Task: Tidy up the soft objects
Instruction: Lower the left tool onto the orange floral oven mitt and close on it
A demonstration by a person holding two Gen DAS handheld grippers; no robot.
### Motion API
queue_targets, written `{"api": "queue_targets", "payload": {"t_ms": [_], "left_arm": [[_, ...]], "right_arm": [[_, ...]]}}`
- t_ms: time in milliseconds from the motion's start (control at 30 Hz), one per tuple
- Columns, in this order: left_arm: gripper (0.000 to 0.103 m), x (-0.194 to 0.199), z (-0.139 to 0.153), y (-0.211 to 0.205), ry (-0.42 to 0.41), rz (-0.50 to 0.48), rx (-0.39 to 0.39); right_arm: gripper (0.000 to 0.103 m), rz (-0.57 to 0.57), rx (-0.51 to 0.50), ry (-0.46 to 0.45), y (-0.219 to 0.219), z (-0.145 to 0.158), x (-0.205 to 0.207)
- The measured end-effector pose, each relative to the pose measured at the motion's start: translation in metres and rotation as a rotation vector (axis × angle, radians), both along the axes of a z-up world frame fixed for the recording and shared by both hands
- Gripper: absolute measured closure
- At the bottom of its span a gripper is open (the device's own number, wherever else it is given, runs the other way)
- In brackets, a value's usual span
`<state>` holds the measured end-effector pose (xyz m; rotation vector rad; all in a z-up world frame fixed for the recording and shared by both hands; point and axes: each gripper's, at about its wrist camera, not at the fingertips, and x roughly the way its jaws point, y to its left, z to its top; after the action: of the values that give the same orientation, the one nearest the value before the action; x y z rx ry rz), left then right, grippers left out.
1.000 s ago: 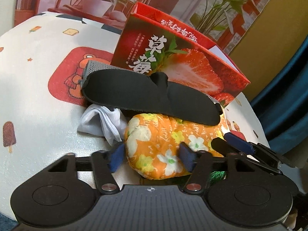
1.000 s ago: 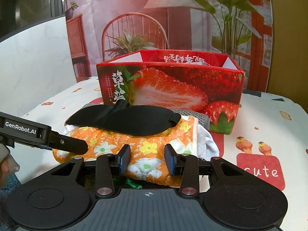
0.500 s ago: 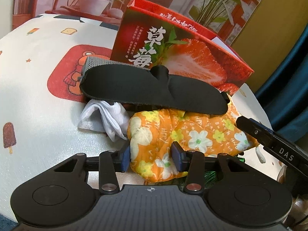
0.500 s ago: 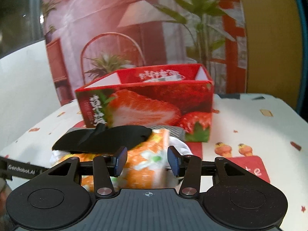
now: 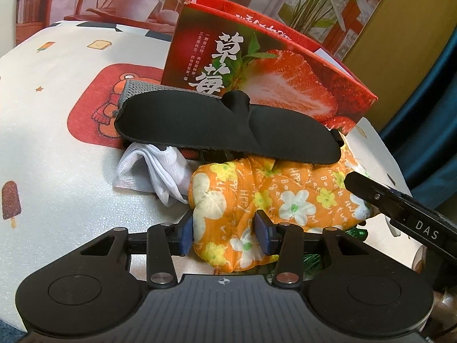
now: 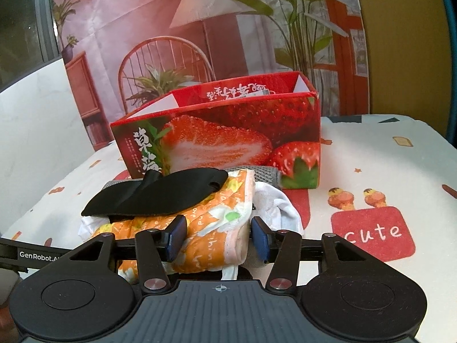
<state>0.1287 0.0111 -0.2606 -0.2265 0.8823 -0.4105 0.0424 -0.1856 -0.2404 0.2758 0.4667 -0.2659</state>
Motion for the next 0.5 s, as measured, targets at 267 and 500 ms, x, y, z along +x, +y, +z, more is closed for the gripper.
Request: {"api": "queue_targets", "payload": {"t_ms": [267,500], "left_arm": [[0.058,-0.001,0.001,-0.001,-0.009,-0.007,0.014],[0.059,-0.002,0.001,-0.001,-0.01,-0.008,0.014]], "right_arm": [[0.089,0.094,-0.254,0.003,0.036,0.011,0.002],[0.093,0.119,-0.312,0.011,0.046,0.013,0.004]]}}
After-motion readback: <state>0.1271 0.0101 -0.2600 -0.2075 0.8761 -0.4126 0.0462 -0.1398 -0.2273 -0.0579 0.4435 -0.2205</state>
